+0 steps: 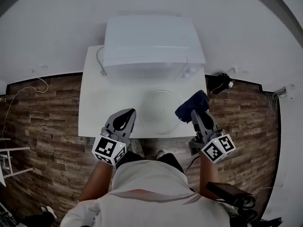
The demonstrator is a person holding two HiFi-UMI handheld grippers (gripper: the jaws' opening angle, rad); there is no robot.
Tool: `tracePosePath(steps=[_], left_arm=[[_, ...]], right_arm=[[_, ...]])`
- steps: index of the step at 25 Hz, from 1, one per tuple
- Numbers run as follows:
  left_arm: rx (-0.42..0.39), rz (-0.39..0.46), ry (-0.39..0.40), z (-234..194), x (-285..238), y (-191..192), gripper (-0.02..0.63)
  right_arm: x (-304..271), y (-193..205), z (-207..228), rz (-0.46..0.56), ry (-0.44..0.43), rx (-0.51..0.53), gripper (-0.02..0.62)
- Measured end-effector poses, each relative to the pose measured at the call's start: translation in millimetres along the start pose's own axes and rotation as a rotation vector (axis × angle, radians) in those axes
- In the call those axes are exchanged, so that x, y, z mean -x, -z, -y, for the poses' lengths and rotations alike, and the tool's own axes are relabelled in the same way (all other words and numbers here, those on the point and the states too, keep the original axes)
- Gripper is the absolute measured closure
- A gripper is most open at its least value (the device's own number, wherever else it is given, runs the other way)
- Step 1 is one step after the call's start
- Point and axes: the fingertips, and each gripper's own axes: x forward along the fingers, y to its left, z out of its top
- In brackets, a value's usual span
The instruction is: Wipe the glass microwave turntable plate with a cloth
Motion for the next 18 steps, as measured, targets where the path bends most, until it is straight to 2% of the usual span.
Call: tracePosePath(steps=[3,9,18], left_arm=[[-0.016,0.039,-0.017,11,6,-19,0.595],[-0.065,0.12,-0.076,44,17,-54,0.595],[-0.09,0.152,-0.138,115,35,-65,0.595]], right_arm=[[7,-14,-3,0.022,-0.023,0.043,0.534],[32,-22,-1,0.024,-0.091,0.022,0.534],[92,-38,-5,0.043,-0.185,0.112,0.534]])
